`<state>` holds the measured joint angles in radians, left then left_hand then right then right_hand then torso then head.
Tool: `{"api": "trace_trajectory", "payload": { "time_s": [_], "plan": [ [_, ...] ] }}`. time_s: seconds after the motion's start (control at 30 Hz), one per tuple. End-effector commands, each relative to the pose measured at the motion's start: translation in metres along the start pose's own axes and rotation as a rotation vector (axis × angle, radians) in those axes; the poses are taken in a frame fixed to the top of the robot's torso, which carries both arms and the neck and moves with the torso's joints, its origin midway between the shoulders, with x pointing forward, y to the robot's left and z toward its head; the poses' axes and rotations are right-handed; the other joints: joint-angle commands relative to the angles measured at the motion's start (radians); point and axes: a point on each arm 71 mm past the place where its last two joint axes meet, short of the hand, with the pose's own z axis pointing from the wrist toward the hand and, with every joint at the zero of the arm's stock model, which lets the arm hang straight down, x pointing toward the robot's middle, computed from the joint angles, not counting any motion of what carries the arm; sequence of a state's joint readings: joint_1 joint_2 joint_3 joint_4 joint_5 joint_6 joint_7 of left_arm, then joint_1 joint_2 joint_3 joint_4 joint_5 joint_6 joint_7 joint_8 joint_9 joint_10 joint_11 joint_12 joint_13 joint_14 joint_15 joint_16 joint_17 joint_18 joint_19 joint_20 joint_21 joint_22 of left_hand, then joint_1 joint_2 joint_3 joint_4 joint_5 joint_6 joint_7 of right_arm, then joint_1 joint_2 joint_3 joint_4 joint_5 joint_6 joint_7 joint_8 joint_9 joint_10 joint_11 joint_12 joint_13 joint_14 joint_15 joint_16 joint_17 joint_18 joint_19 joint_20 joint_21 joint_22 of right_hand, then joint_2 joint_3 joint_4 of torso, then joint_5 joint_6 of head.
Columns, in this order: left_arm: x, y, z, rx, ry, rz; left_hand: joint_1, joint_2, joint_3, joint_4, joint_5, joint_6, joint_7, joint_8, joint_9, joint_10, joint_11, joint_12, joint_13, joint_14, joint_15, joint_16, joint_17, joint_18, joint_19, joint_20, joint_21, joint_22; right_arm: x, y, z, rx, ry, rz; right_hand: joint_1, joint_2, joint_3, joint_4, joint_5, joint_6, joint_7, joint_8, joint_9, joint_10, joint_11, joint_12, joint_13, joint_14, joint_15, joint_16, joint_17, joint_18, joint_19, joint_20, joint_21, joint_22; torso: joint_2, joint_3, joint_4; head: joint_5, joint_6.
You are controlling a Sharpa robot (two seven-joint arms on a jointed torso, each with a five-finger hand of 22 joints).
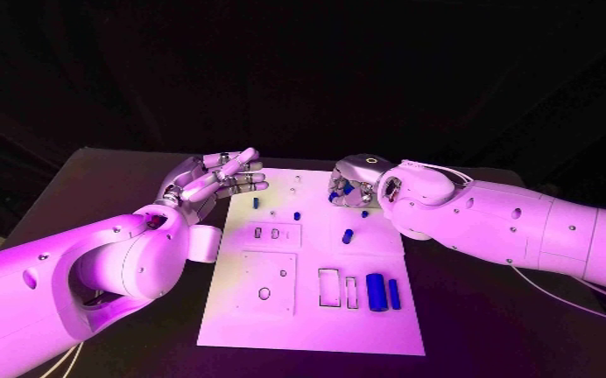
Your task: Assemble the parts on the task board
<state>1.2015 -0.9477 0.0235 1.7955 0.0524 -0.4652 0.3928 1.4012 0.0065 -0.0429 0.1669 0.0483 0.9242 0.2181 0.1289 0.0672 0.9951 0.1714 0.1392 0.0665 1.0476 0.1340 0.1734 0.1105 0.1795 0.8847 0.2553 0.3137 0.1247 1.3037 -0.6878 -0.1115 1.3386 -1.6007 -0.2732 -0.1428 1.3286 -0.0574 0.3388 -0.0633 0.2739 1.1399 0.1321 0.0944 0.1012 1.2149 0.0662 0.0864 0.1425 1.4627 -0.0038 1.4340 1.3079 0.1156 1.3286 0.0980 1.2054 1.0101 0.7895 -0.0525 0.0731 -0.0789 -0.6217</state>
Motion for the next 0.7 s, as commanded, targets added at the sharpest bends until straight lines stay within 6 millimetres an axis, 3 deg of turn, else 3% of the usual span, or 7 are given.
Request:
{"api": "trace_trajectory", "payload": {
  "time_s": [0.03, 0.3, 0.7],
  "plan": [
    [0.002, -0.001, 0.001, 0.006, 0.020, -0.004, 0.008, 0.001, -0.002, -0.006, 0.003, 0.002, 0.004, -0.006, -0.001, 0.001, 0.003, -0.005, -0.002, 0.006, -0.001, -0.007, 0.001, 0.005, 0.007, -0.001, 0.004, -0.001, -0.001, 0.002, -0.001, -0.004, -0.025, 0.004, 0.008, -0.004, 0.009, -0.001, 0.001, 0.007, 0.002, 0.002, 0.003, 0.009, 0.002, -0.001, 0.000, 0.065, -0.007, 0.004, 0.033, -0.013, 0.002, -0.005, 0.007, 0.002, 0.000, 0.0000, 0.0001, 0.001, 0.004],
    [0.001, -0.001, 0.001, 0.005, 0.019, -0.003, 0.008, 0.002, -0.002, -0.007, 0.003, 0.002, 0.004, -0.006, -0.001, 0.001, 0.003, -0.006, -0.002, 0.006, -0.001, -0.007, 0.001, 0.005, 0.007, -0.001, 0.004, -0.001, -0.013, 0.008, 0.000, -0.016, -0.125, 0.025, 0.007, -0.011, 0.020, -0.001, 0.017, 0.011, 0.001, 0.001, 0.008, 0.012, 0.002, -0.007, -0.001, 0.065, -0.006, 0.009, 0.038, -0.015, 0.003, -0.005, 0.019, 0.018, 0.000, -0.0010, 0.0003, 0.004, 0.014],
    [0.003, -0.001, 0.002, 0.004, 0.025, -0.005, 0.010, 0.004, -0.002, -0.008, 0.003, 0.002, 0.005, -0.008, -0.001, 0.001, 0.004, -0.008, -0.002, 0.007, -0.001, -0.009, 0.002, 0.005, 0.007, -0.001, 0.004, -0.002, -0.022, 0.026, 0.021, -0.030, -0.219, 0.037, 0.006, -0.014, 0.029, 0.001, 0.030, 0.013, 0.002, 0.000, 0.011, 0.015, 0.002, -0.010, -0.002, 0.066, -0.006, 0.014, 0.044, -0.017, 0.004, -0.005, 0.029, 0.032, 0.004, -0.0012, 0.0023, 0.008, 0.024]
  ]
}}
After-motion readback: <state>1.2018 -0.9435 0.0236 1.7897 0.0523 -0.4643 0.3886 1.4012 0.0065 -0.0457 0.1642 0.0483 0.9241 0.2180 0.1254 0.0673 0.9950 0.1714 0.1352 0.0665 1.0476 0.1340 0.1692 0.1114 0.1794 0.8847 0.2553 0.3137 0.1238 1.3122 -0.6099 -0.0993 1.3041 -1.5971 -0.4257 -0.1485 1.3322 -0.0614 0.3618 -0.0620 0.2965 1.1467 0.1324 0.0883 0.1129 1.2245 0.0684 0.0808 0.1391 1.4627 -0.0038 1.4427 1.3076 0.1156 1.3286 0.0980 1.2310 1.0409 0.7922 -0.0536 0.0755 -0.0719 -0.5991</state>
